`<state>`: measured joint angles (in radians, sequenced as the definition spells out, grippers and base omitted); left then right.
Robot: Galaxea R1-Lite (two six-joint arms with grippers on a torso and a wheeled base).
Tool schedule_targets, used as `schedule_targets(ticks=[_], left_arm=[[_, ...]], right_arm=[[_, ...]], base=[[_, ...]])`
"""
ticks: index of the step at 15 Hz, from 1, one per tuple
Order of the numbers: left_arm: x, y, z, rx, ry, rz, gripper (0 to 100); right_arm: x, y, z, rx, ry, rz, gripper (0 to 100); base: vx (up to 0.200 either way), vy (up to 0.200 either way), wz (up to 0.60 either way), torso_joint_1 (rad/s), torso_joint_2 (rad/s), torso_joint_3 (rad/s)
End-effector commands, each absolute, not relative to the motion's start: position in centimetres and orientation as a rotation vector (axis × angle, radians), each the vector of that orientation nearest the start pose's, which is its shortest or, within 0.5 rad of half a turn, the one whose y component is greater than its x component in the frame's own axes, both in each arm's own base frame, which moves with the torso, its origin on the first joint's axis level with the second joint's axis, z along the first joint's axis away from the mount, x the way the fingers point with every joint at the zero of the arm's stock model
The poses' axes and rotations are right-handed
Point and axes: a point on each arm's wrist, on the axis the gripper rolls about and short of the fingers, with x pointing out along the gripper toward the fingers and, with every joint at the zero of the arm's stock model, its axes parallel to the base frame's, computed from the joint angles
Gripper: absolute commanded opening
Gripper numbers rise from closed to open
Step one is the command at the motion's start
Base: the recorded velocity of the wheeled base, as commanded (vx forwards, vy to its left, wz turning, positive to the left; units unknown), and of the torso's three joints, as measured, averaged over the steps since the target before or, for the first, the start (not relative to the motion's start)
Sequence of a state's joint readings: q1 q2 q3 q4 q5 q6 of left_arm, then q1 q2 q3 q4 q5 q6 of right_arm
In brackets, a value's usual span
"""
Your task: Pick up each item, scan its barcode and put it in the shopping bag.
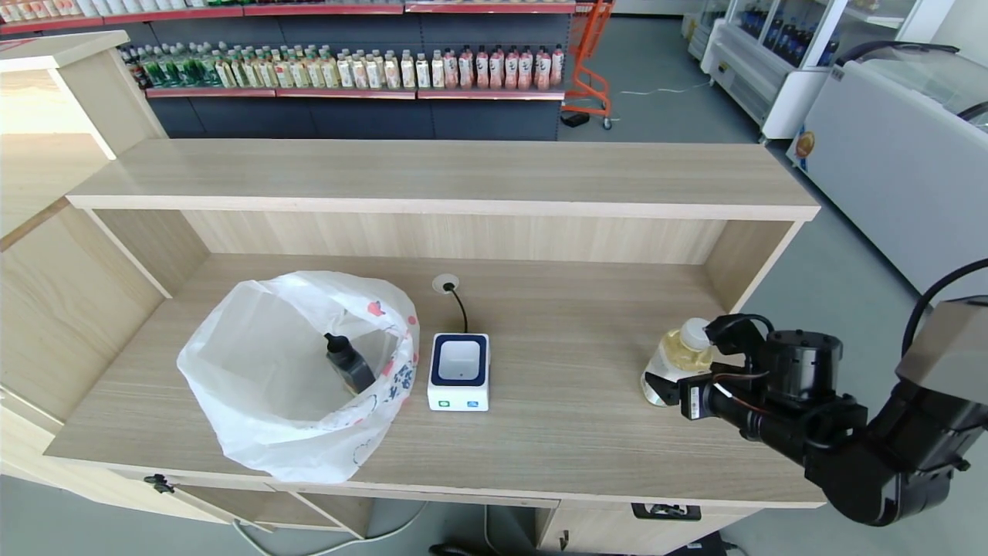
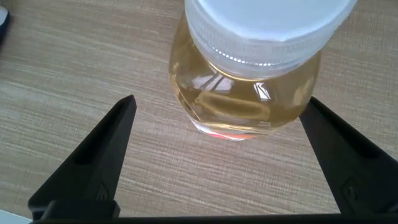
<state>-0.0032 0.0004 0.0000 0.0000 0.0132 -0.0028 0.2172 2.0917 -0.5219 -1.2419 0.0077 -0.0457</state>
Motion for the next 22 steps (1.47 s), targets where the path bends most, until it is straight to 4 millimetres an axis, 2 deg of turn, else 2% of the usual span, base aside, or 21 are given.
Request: schedule_targets(ticks=[1,6,8,15,16,22], left_arm=[[-2.3,0.0,7.5,-0.005,0.000,0.011,100],[-2.3,0.0,7.5,-0.003,0.000,0.011,100],[-2.3,0.0,7.5,-0.003,0.000,0.011,100],[-2.3,0.0,7.5,-0.005,0.000,0.011,100],[-2.3,0.0,7.5,-0.003,0.000,0.011,100],[-2.3,0.0,7.5,-0.003,0.000,0.011,100]], right_arm=[[32.2,7.4,4.1,-0.080,0.330,0.240,100],[34.3,9.2,3.8,-0.081,0.252,0.268,100],[35.1,9.4,3.8,-0.086,0.231,0.269,100],[35.7,9.1,3.7,-0.102,0.219,0.267,100],[35.7,9.1,3.6,-0.102,0.219,0.276,0],[36.2,9.1,3.8,-0.116,0.200,0.282,0]], base=[[0.000,0.000,0.00,0.000,0.00,0.000],[0.000,0.000,0.00,0.000,0.00,0.000],[0.000,0.000,0.00,0.000,0.00,0.000],[0.000,0.000,0.00,0.000,0.00,0.000],[0.000,0.000,0.00,0.000,0.00,0.000],[0.000,0.000,0.00,0.000,0.00,0.000]])
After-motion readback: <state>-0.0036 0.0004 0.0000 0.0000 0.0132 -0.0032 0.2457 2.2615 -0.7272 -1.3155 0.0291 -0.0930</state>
